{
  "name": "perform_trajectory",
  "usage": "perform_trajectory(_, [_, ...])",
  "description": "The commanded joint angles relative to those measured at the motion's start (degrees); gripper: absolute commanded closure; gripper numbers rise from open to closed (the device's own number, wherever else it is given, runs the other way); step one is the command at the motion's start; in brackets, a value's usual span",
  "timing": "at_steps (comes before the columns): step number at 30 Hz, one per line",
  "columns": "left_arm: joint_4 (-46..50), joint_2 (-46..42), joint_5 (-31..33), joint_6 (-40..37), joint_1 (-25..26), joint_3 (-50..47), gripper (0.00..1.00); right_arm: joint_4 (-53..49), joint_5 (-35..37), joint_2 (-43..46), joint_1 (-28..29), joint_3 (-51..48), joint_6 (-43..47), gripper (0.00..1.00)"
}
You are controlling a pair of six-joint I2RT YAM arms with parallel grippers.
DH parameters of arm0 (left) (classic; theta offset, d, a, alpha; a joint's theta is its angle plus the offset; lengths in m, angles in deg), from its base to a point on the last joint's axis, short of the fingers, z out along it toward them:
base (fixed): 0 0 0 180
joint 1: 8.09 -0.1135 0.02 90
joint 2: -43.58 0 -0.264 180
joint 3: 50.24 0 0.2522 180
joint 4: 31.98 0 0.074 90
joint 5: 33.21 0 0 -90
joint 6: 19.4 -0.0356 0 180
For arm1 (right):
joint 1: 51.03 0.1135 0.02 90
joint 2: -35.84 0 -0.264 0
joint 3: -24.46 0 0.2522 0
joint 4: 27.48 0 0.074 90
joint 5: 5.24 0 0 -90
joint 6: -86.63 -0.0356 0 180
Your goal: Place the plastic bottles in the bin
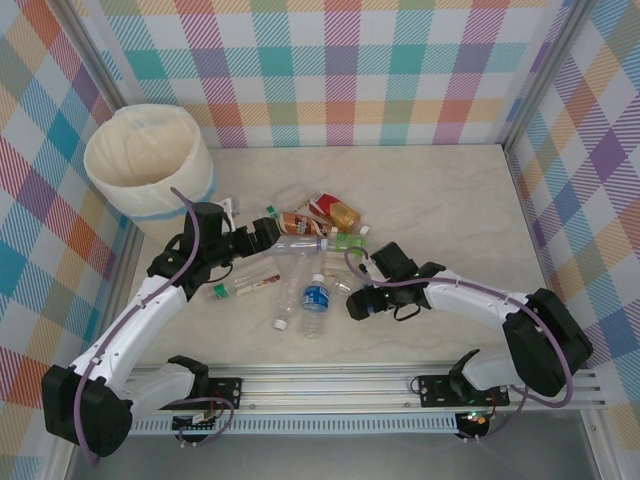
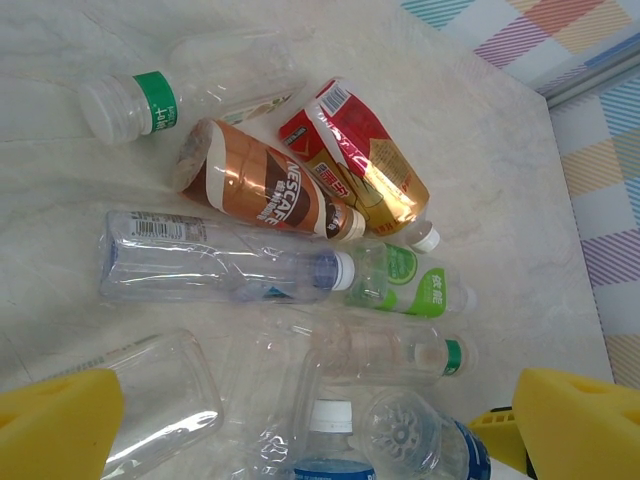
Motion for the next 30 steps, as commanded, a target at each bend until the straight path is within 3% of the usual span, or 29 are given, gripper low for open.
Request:
perform_trajectory(1, [0.0, -0.9, 0.1, 0.0, -0.1, -0.5, 0.00, 2.7, 0.0, -0.6, 0.4, -0.5, -0.6, 0.00])
perform_trajectory(5, [-0.4, -0.9, 0.1, 0.6, -0.2, -1.0, 0.00, 5.1, -2.0, -2.5, 0.7, -2.1, -2.0, 0.00])
perform_trajectory(9, [-1.0, -0.8, -0.4, 0.9, -0.4, -1.5, 0.00, 5.5, 0.5, -4.6, 3.0, -2.1, -2.3, 0.03])
perform_trajectory(16, [-2.0, -0.4, -1.2, 1.0, -0.7, -1.8, 0.00, 8.4, 5.7, -4.8, 4.8, -4.0, -4.0, 0.26])
perform_trajectory(20, [-2.9, 0.2, -2.2, 1.2, -0.8, -1.9, 0.00, 7.4, 6.9, -3.5, 5.0, -4.0, -3.8, 0.34])
perform_trajectory(30, [-10.3, 0.4, -8.3, 1.8, -0.9, -3.8, 0.00, 14.3, 3.2, 8.1, 5.2, -6.5, -1.2, 0.53])
